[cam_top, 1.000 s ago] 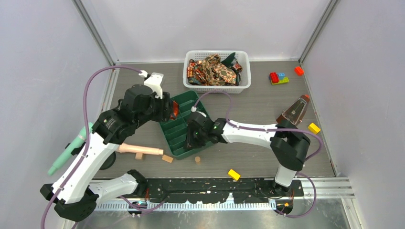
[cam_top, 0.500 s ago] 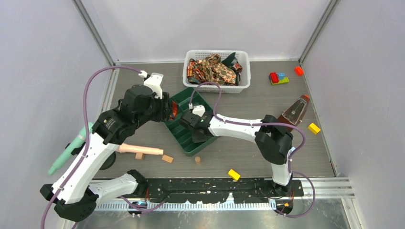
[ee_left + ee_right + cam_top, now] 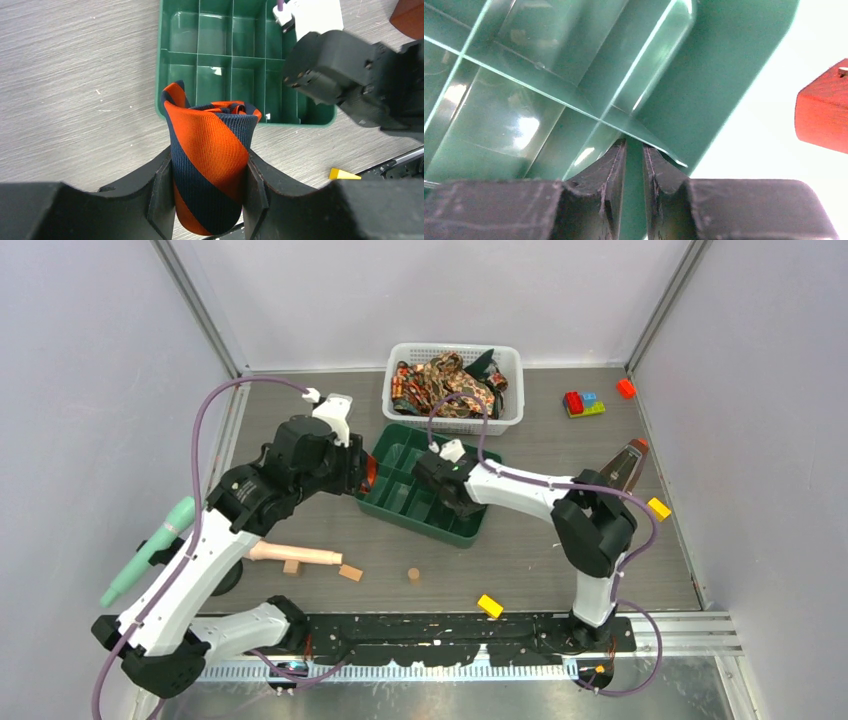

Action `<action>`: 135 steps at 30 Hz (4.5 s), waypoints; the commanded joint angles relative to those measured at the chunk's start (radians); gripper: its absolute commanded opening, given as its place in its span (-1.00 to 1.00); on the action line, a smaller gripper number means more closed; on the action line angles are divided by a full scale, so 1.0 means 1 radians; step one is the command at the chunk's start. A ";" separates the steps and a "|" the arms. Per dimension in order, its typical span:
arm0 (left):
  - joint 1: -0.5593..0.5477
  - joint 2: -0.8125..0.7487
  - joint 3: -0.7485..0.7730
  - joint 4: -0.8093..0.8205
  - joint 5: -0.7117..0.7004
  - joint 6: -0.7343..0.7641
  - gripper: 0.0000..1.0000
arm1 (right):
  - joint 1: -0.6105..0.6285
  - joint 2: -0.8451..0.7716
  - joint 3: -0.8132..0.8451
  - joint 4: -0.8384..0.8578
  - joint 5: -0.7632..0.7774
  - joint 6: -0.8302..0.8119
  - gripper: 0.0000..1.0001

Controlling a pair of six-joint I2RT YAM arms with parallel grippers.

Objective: Roll the ties
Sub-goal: Move the storage box to the center of the board, then place the tie in the storage box.

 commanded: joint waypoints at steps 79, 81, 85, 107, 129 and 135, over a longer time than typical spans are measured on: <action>0.077 0.968 0.389 0.336 0.319 0.090 -0.47 | -0.017 -1.105 -0.455 -0.059 -0.226 0.437 -0.27; 0.078 0.968 0.385 0.337 0.307 0.090 -0.47 | -0.018 -1.104 -0.457 -0.058 -0.228 0.438 -0.27; 0.078 0.973 0.381 0.339 0.293 0.086 -0.48 | -0.017 -1.104 -0.460 -0.057 -0.228 0.438 -0.27; 0.057 1.037 0.327 0.402 0.237 0.014 -0.41 | -0.017 -1.125 -0.496 -0.057 -0.223 0.457 -0.26; -0.031 1.071 0.390 0.337 0.076 0.063 -0.35 | -0.017 -1.129 -0.528 -0.056 -0.232 0.468 -0.25; -0.056 1.091 0.429 0.307 0.036 0.080 -0.36 | -0.017 -1.126 -0.538 -0.048 -0.235 0.471 -0.24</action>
